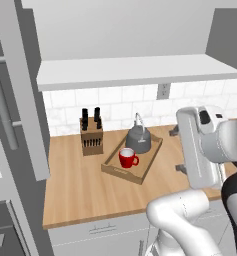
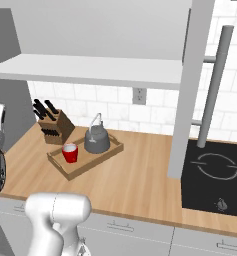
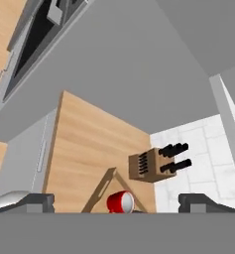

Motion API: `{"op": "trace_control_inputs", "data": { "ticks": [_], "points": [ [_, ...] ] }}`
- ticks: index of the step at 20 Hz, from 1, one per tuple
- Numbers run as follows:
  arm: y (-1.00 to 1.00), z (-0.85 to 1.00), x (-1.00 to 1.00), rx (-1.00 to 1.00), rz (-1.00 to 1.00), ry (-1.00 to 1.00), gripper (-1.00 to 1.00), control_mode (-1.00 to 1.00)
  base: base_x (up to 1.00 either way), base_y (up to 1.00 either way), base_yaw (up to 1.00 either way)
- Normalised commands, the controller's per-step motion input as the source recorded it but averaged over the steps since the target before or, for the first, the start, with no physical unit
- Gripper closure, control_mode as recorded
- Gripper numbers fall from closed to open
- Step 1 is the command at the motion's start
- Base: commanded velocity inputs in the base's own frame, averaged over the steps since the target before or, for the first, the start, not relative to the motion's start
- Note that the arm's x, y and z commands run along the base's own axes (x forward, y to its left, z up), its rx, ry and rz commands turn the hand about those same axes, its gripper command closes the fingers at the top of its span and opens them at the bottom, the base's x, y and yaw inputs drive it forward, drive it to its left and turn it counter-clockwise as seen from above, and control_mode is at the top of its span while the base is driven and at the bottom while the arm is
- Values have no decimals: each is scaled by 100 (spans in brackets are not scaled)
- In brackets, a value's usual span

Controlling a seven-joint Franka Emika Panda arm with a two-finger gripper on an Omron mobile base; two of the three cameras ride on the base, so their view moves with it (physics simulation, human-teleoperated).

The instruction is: Pick the kettle from the counter and place it on the tray. Then pick the mug from the cabinet and place it on the tray. Then close the cabinet doors.

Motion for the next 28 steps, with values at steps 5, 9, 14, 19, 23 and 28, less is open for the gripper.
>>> {"op": "trace_control_inputs", "data": {
  "ticks": [5,9,14,19,23,28],
  "points": [
    [17,4,-23,0,0,-6,-100,-100,0,0,0],
    [20,2,-16,0,0,-4,-100,-100,0,0,0],
    [15,6,-19,0,0,-4,-100,-100,0,0,0],
    [21,5,-16,0,0,-3,-100,-100,0,0,0],
    [15,2,-14,0,0,-1,-100,-100,0,0,0],
    [30,0,-8,0,4,-4,-100,-100,0,0,0]
  ]
}}
